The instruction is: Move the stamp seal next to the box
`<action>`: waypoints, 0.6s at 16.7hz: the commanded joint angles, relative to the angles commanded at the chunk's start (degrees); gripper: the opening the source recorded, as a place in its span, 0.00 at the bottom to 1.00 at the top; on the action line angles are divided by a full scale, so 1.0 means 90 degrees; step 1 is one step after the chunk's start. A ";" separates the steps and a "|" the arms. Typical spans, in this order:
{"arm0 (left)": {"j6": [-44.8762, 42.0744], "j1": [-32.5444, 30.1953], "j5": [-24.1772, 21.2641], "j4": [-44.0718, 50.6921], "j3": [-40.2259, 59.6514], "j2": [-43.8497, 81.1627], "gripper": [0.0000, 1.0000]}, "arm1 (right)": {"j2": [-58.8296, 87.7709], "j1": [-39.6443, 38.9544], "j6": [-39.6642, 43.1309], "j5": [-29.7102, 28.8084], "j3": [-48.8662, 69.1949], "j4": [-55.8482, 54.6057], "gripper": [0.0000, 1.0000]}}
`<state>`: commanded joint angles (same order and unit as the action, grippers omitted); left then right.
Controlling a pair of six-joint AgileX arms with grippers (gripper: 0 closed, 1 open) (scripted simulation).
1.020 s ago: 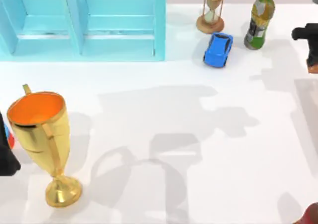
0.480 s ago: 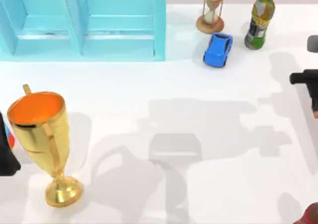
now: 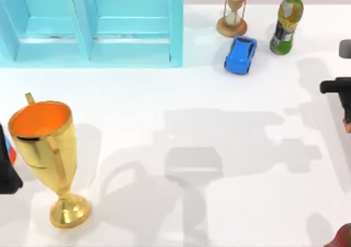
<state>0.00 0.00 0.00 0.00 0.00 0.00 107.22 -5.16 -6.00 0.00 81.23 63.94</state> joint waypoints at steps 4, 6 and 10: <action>0.0000 0.0000 0.0000 0.0000 0.0000 0.0000 1.00 | 0.0000 0.0000 0.0000 0.0000 0.0000 0.0000 0.83; 0.0000 0.0000 0.0000 0.0000 0.0000 0.0000 1.00 | 0.0000 0.0000 0.0000 0.0000 0.0000 0.0000 0.98; 0.0000 0.0000 0.0000 0.0000 0.0000 0.0000 1.00 | 0.0000 0.0000 0.0000 0.0000 0.0000 0.0000 1.00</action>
<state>0.00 0.00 0.00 0.00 0.00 0.00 107.22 -5.16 -6.00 0.00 81.23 63.94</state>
